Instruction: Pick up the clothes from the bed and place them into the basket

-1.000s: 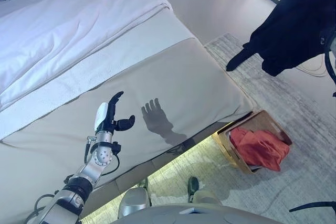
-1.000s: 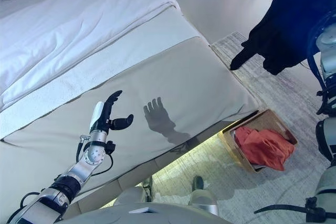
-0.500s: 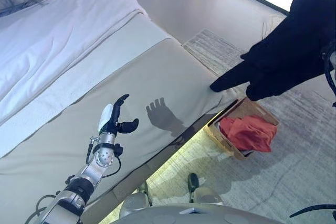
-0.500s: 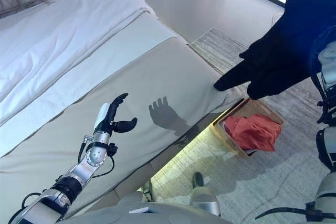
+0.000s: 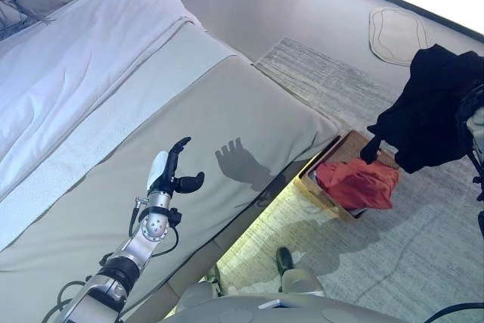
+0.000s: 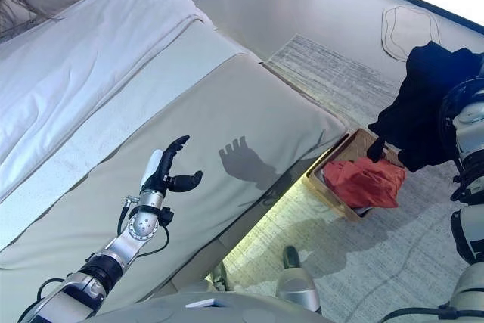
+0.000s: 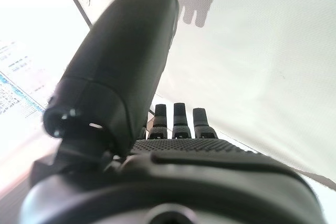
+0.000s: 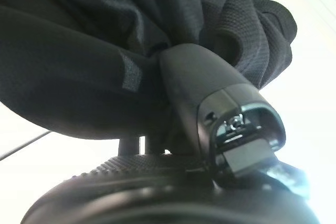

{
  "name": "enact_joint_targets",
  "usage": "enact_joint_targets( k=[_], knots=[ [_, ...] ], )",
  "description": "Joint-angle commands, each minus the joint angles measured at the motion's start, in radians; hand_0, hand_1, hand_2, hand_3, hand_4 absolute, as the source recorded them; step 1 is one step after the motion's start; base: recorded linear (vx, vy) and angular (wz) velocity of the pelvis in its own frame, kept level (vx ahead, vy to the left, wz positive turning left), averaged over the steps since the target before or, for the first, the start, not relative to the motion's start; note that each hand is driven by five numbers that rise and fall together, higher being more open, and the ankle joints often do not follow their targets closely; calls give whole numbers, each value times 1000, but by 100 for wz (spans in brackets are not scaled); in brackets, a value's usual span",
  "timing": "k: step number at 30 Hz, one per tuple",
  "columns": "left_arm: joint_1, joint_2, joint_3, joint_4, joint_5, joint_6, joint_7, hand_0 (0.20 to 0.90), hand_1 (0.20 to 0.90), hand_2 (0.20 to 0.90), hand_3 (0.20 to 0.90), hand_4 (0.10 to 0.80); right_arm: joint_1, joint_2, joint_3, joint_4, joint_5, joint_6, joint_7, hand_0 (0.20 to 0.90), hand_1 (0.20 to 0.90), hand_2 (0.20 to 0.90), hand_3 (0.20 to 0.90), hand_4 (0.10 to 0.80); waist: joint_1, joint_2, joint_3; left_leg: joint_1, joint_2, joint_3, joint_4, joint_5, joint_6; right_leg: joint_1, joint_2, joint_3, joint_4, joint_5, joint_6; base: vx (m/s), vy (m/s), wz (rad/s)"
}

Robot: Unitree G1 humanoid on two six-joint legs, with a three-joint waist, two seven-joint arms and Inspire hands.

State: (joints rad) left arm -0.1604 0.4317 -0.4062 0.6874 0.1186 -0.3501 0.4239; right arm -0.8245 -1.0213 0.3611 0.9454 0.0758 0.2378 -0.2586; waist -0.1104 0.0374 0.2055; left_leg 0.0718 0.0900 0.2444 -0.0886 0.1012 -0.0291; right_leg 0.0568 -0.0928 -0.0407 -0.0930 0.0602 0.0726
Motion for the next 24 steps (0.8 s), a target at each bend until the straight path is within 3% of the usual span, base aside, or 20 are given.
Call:
enact_joint_targets(
  k=[1, 13, 14, 15, 16, 24],
  knots=[
    [-84, 29, -23, -21, 17, -64, 26, 900, 900, 900, 900, 800, -123, -51, -1, -12, -63, -108, -38, 300, 300, 300, 200, 100, 33, -32, -52, 38, 37, -25, 1, -103, -64, -40, 0, -15, 6, -2, -6, 0, 0, 0],
    [-80, 24, -37, -56, 0, -70, 26, 900, 900, 900, 900, 800, -114, -36, -25, 70, -77, -99, -56, 300, 300, 300, 200, 100, 37, 15, -20, 21, 29, -33, 1, -93, -69, -54, -4, -17, 6, -2, -10, 0, 0, 0],
    [-79, 25, -37, -55, -1, -71, 27, 900, 900, 900, 900, 800, -114, -37, -24, 71, -81, -98, -58, 321, 321, 321, 225, 125, 37, 16, -20, 21, 28, -33, 1, -93, -69, -55, -4, -17, 6, -3, -10, 0, 0, 0],
    [-79, 25, -38, -55, -2, -73, 29, 900, 900, 900, 900, 800, -111, -37, -23, 75, -86, -98, -66, 545, 545, 545, 485, 385, 37, 19, -19, 20, 29, -32, 1, -91, -70, -55, -5, -17, 6, -3, -10, 0, 0, 0],
    [-78, 25, -39, -58, -3, -74, 31, 900, 900, 900, 900, 800, -111, -37, -20, 78, -90, -89, -77, 900, 900, 900, 900, 800, 37, 21, -17, 19, 29, -31, 1, -90, -71, -56, -5, -18, 6, -3, -10, 0, 0, 0],
    [-74, 35, -34, -72, -3, -80, 40, 900, 900, 900, 900, 800, -78, -27, -32, 103, -109, -62, -83, 900, 900, 900, 900, 800, 41, 22, -24, 24, 30, -30, 1, -88, -72, -47, -5, -27, 6, -6, -11, 0, 0, 0]
  ],
)
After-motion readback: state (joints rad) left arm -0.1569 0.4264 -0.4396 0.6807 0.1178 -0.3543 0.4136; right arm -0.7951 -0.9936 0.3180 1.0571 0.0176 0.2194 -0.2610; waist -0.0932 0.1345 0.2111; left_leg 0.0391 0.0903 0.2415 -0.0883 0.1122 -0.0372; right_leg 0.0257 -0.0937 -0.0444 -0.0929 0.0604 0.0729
